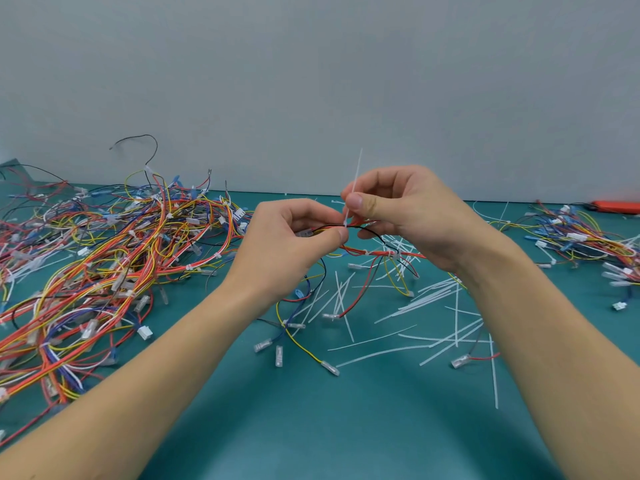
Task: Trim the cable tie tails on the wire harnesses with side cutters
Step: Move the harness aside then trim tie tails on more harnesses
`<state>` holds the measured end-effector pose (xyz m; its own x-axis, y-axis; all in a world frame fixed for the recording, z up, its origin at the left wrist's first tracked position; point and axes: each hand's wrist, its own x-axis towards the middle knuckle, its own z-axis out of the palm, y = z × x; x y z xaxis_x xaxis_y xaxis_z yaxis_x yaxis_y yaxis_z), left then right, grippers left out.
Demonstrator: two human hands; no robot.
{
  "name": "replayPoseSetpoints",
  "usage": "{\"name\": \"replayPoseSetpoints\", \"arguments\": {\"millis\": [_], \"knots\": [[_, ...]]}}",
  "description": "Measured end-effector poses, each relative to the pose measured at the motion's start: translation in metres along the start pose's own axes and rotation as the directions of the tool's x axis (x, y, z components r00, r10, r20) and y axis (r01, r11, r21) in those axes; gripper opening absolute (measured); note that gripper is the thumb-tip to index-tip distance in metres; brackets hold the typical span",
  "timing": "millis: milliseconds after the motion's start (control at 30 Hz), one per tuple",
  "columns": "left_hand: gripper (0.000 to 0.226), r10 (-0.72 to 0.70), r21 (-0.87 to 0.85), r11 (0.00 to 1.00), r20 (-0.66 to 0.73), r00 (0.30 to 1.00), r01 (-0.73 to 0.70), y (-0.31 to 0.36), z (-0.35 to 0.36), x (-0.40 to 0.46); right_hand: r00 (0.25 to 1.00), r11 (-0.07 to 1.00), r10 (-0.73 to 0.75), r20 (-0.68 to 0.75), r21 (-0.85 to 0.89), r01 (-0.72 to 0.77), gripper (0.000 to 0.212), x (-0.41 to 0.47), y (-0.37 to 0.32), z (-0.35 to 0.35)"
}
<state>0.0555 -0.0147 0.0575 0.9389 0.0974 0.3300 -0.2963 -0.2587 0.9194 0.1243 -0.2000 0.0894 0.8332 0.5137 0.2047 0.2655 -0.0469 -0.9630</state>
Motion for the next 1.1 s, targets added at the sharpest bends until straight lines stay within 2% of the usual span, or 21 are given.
{"name": "replayPoseSetpoints", "arguments": {"millis": [367,500,767,867,1000,1100], "knots": [[0.013,0.055,0.012,0.998,0.004,0.998,-0.055,-0.003,0.002,-0.001,0.999,1.0,0.015,-0.038,-0.003,-0.015,0.004,-0.001,-0.003,0.004],[0.004,0.045,-0.006,0.999,0.008,0.999,-0.045,-0.003,0.003,0.0,0.998,1.0,-0.012,-0.059,-0.01,0.011,0.005,-0.001,-0.004,0.006],[0.007,-0.021,0.001,1.0,0.058,0.998,0.021,-0.003,0.0,0.001,1.0,0.995,-0.03,-0.004,-0.093,0.03,0.004,-0.003,-0.003,0.008],[0.007,-0.011,-0.002,1.0,0.046,0.999,0.011,-0.004,-0.002,0.003,0.998,0.994,0.013,0.057,-0.107,-0.006,0.004,-0.004,-0.002,0.006],[0.005,0.004,0.004,1.0,0.004,1.0,-0.004,-0.008,-0.006,0.007,0.988,0.993,0.119,0.102,-0.035,-0.116,0.021,-0.004,0.001,0.003],[0.004,0.003,0.031,1.0,0.057,0.998,-0.004,-0.009,-0.01,0.008,0.991,0.986,0.114,0.068,-0.129,-0.104,0.016,-0.004,0.0,0.003]]}}
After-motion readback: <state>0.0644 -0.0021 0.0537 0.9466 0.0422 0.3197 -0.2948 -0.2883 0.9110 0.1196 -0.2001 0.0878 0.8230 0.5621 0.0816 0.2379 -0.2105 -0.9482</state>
